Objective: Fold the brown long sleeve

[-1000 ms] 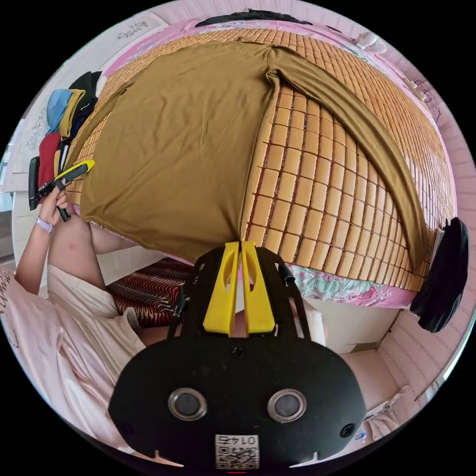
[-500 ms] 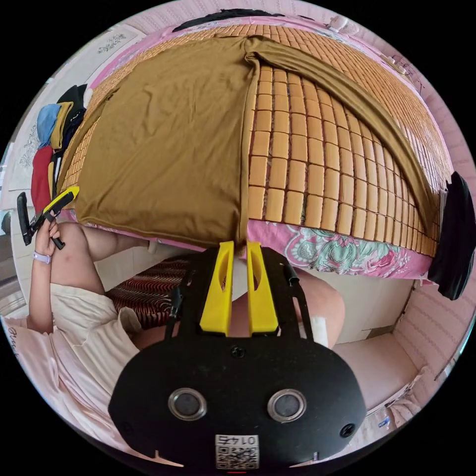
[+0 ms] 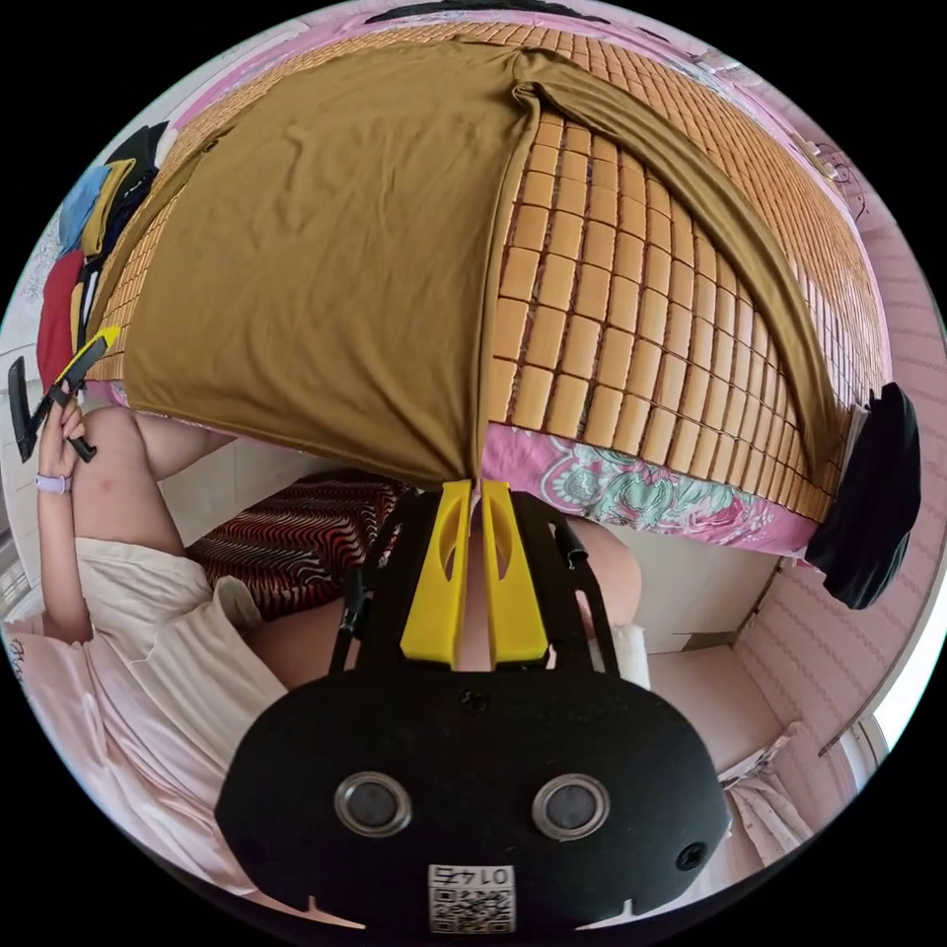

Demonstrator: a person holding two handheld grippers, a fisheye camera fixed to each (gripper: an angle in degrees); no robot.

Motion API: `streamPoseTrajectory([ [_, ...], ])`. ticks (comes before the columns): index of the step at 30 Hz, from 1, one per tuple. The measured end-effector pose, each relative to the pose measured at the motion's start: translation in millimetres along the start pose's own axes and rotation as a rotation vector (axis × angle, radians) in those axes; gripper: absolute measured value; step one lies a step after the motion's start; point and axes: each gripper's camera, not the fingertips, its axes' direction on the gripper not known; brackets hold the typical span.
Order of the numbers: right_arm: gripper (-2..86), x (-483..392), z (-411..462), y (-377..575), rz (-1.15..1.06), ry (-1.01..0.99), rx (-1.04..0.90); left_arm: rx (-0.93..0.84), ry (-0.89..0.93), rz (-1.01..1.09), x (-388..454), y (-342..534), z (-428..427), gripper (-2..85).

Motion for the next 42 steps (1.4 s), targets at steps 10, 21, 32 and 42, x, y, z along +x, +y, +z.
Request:
streamPoseTrajectory([
  [10,5.9,-73.9,-122.0,-58.3,-0.247,0.118,0.208,0.465,-0.292,-0.484,-156.1,62.8,-109.8,6.3],
  [21,8.1,-361.8,-204.1,-213.2,-1.012,-0.006,0.399,0.46,-0.317,-0.733,-221.5,150.3,-128.5,6.8],
  [32,10.9,-600.7,-152.6,-260.0,-1.385,0.156,0.413,0.337,-0.33,-0.707,-241.3,147.4,-112.3,8.6],
  [42,4.8,-635.7,-86.2,-290.9,-1.329,0.141,0.329,0.319,-0.258,-0.711,-241.5,140.5,-106.3,0.7],
])
